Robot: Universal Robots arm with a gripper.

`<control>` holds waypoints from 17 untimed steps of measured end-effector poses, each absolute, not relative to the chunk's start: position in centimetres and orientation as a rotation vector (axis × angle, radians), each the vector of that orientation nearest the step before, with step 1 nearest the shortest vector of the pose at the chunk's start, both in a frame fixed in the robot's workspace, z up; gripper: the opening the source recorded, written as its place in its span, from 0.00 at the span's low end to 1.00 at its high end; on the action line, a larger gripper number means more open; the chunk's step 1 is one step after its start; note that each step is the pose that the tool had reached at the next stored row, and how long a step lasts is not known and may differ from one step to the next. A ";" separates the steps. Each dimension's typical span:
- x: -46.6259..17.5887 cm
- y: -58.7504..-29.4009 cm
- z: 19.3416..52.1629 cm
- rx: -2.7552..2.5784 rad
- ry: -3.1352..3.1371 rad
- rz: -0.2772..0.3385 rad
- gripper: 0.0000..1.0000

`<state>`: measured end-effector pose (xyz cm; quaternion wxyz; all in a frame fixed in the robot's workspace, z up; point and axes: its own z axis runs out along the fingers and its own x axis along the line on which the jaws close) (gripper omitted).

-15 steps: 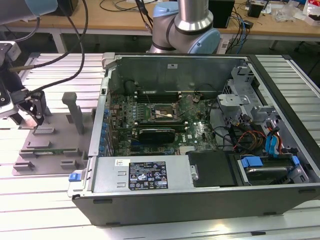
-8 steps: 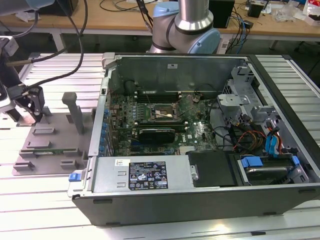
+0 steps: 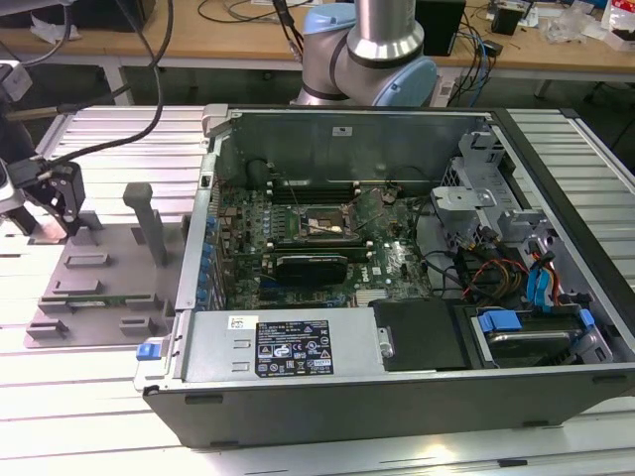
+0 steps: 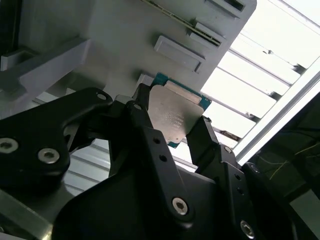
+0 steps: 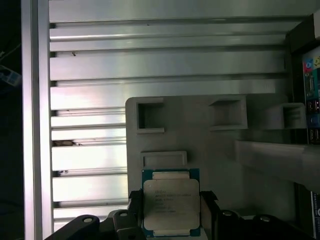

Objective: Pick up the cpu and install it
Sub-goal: 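Pick up the cpu and move it towards the insertion slot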

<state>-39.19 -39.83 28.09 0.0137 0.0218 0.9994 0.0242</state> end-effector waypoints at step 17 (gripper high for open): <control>-39.2 -39.8 30.4 0.068 3.110 0.075 0.55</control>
